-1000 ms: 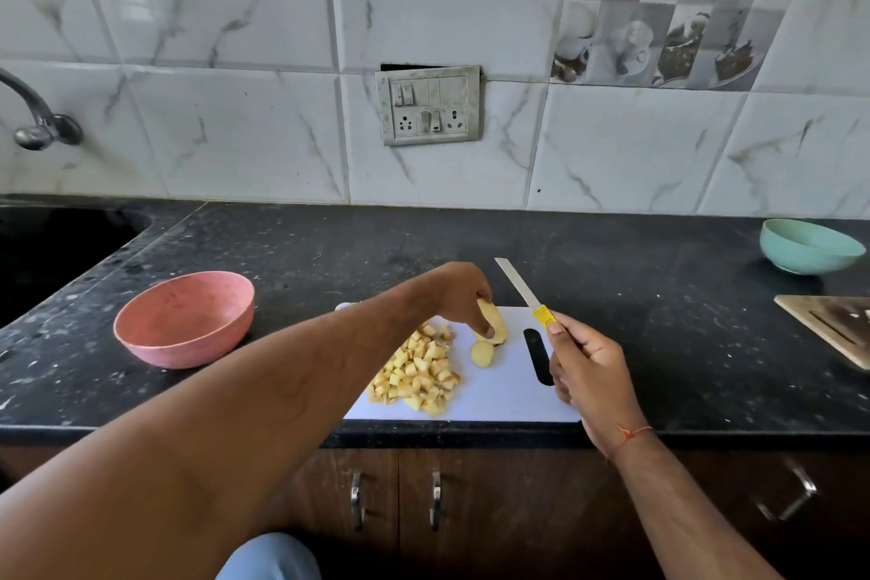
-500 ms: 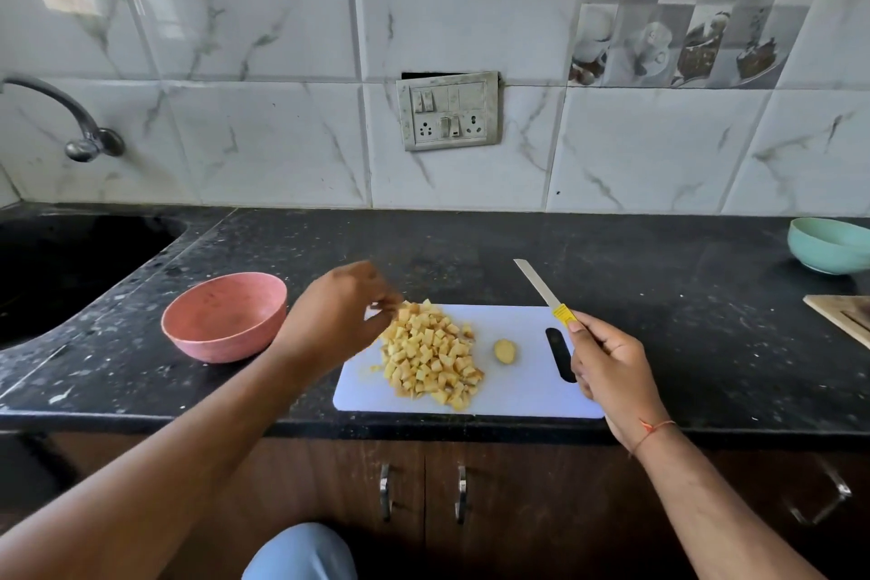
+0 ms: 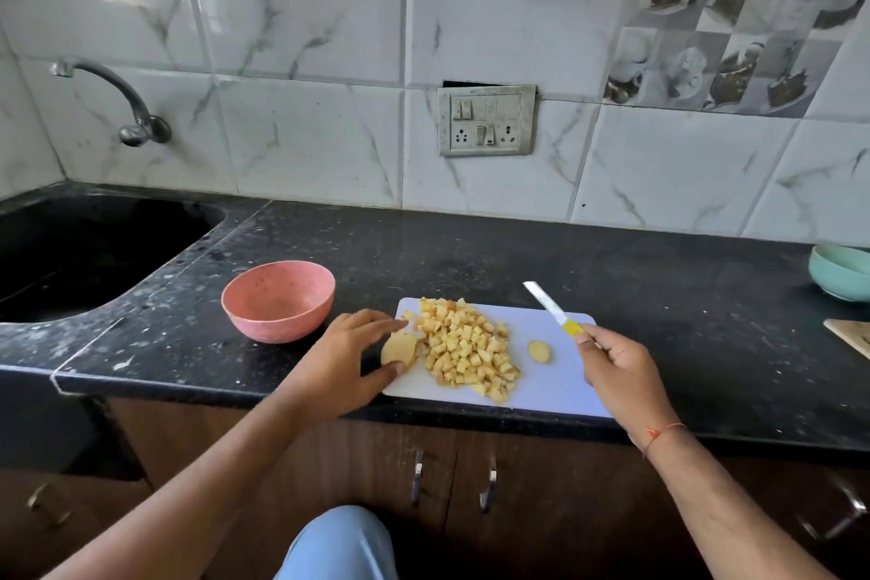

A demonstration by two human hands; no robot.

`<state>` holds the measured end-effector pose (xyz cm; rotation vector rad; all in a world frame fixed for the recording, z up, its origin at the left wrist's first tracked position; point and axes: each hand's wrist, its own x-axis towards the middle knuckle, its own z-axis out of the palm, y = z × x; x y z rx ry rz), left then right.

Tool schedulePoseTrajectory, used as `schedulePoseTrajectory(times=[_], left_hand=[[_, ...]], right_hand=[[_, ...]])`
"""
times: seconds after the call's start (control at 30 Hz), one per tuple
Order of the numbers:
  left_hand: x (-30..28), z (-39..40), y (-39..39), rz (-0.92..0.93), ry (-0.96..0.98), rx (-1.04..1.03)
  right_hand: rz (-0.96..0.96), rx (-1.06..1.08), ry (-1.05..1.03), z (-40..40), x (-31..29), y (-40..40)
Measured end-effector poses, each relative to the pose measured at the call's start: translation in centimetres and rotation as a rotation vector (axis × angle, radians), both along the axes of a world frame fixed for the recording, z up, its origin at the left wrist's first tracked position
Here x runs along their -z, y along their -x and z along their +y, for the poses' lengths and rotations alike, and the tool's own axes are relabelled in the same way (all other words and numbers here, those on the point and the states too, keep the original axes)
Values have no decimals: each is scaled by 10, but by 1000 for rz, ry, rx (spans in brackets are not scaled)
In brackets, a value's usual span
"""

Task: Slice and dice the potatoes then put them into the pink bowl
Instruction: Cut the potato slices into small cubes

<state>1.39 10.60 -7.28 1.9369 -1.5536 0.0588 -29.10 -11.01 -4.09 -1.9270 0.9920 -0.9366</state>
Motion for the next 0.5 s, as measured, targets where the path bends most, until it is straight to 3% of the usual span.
schedulePoseTrajectory(times=[0.13,0.23,0.5], left_hand=[[-6,-10,-15,114,-165,107],[0,-14,-18,65,-226,118],[7,-10,-16,142,-85,1]], right_hand=[[215,-126,185,58,-6,-20],[342,-175,329,104,-6,-28],[595,-222,527,149,3,-43]])
